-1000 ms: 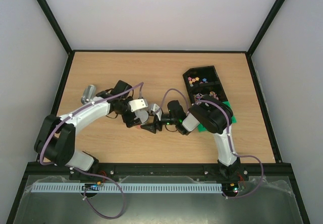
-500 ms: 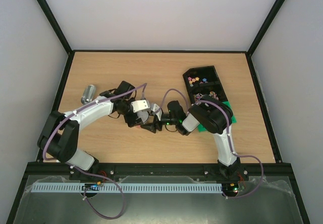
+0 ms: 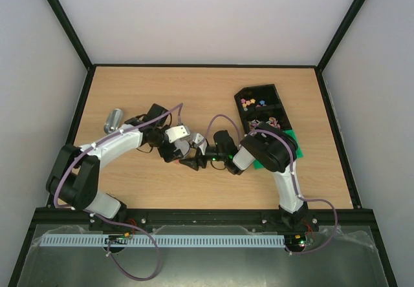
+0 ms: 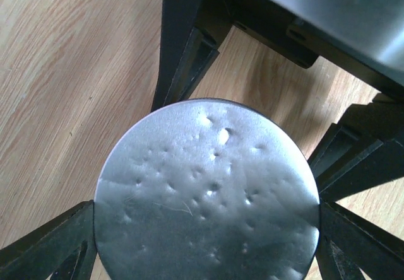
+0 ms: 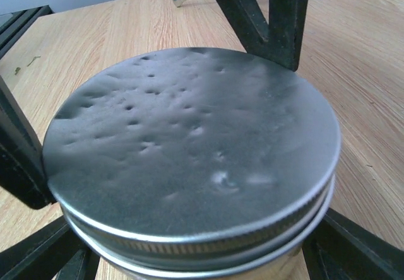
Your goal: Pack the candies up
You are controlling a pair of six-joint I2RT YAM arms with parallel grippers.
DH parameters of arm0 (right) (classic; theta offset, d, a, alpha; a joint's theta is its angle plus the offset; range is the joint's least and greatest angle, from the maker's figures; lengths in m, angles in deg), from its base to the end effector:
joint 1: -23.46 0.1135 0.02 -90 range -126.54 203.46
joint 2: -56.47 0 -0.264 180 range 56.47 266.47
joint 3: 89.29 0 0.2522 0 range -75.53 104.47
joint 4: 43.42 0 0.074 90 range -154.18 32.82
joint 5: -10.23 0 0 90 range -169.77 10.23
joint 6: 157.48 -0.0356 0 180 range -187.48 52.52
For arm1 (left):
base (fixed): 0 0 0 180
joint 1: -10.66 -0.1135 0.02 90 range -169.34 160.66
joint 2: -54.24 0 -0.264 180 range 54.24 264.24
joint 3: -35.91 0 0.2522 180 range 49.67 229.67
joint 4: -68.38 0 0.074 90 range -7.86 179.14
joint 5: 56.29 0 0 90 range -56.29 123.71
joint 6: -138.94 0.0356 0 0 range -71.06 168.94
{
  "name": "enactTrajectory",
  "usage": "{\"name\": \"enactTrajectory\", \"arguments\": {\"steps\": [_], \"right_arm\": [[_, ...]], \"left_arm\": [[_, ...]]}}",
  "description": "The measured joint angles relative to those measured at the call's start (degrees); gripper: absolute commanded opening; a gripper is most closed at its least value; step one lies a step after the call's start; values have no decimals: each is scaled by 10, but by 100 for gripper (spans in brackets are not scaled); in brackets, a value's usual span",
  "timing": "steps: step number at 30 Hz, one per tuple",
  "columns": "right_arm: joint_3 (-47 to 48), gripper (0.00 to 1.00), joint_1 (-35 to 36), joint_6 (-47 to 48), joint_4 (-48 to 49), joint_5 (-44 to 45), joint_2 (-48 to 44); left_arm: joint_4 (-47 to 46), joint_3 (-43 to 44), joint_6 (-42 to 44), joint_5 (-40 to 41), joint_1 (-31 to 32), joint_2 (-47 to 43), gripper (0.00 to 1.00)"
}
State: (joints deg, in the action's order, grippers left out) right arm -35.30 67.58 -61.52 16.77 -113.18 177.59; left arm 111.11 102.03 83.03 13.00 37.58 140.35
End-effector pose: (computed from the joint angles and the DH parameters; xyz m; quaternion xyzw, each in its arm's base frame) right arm 0.2429 0.2629 0.0946 -0.4761 0.5690 0.4109 0.5298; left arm 0.2513 -0.1417 0.1953 0.5218 0.8021 -0.1598 0.2424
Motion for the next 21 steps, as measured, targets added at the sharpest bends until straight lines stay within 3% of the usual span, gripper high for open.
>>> {"name": "enactTrajectory", "arguments": {"steps": [11, 21], "right_arm": [[1, 68, 7, -14, 2, 39, 0], [1, 69, 2, -6, 1, 45, 0]], "left_arm": [[-69, -44, -35, 31, 9, -28, 62], [-47, -10, 42, 17, -7, 10, 61]]}}
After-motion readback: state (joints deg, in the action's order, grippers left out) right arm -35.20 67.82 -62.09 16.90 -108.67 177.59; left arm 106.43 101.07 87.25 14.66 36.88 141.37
